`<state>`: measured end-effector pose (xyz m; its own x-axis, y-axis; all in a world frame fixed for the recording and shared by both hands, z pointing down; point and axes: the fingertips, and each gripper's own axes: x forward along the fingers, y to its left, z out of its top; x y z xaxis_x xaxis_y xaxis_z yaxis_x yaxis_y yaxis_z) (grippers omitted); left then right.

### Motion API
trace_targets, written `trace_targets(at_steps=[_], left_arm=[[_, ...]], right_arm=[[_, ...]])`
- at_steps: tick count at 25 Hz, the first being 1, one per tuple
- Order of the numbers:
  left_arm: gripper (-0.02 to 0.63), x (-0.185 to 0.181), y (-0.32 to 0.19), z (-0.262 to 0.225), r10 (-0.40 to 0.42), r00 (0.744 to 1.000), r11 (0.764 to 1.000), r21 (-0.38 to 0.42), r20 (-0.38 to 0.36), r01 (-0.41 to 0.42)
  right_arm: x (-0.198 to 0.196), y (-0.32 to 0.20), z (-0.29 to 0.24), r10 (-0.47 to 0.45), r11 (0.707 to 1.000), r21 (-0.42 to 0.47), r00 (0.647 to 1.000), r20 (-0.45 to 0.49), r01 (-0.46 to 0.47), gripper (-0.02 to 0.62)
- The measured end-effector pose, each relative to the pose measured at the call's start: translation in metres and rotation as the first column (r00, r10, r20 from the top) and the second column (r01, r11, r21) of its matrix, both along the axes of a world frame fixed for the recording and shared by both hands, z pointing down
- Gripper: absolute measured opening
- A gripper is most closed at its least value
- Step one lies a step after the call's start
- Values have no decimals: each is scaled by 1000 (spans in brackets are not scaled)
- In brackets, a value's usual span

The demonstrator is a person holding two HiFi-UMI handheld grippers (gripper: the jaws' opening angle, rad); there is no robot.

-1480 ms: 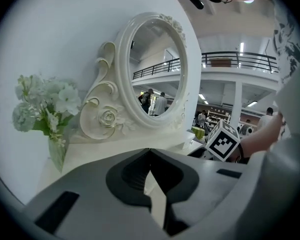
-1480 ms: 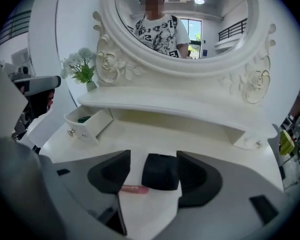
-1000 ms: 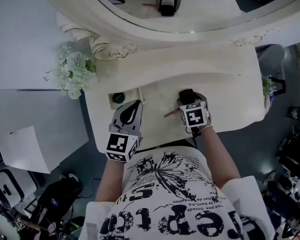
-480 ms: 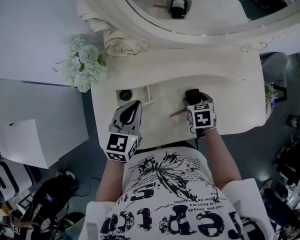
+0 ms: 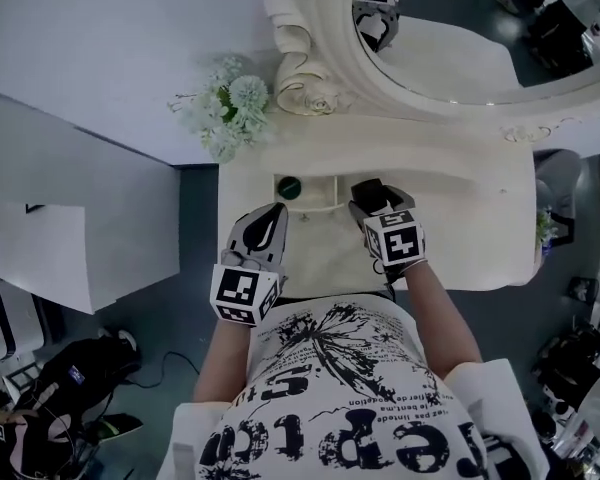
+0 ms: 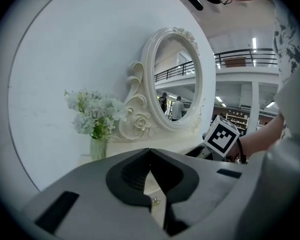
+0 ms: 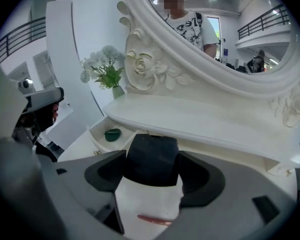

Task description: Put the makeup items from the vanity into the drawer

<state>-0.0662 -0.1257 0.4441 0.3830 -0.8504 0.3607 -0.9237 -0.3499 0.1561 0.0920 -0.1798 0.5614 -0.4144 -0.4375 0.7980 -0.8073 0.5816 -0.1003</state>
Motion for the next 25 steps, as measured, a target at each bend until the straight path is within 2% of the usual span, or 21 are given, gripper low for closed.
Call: trace_targets(at_steps=[7,15,18,22,25], left_arm=[[20,-49,21,-6,-80,997,997,13,-3,80],[20,-85,32,-4,-143,990,990,0,-6,143],[20,-90,34,-3,-151,988,989,-3,-9,151],[20,-94,36,-2,-155,988,988,-7,-8,155],[20,-95,34,-3,-148,989,989,-3,-7,148]], right_arm=[[-79,11,-12,-151,989,5,988,20,151,330],[-131,28,-8,-258,963,-63,965,48,261,330],[-137,28,-5,-269,960,-71,962,36,271,330],[-138,17,-8,-250,968,-13,968,-3,250,328],[-138,15,-13,-229,973,16,973,8,229,330]])
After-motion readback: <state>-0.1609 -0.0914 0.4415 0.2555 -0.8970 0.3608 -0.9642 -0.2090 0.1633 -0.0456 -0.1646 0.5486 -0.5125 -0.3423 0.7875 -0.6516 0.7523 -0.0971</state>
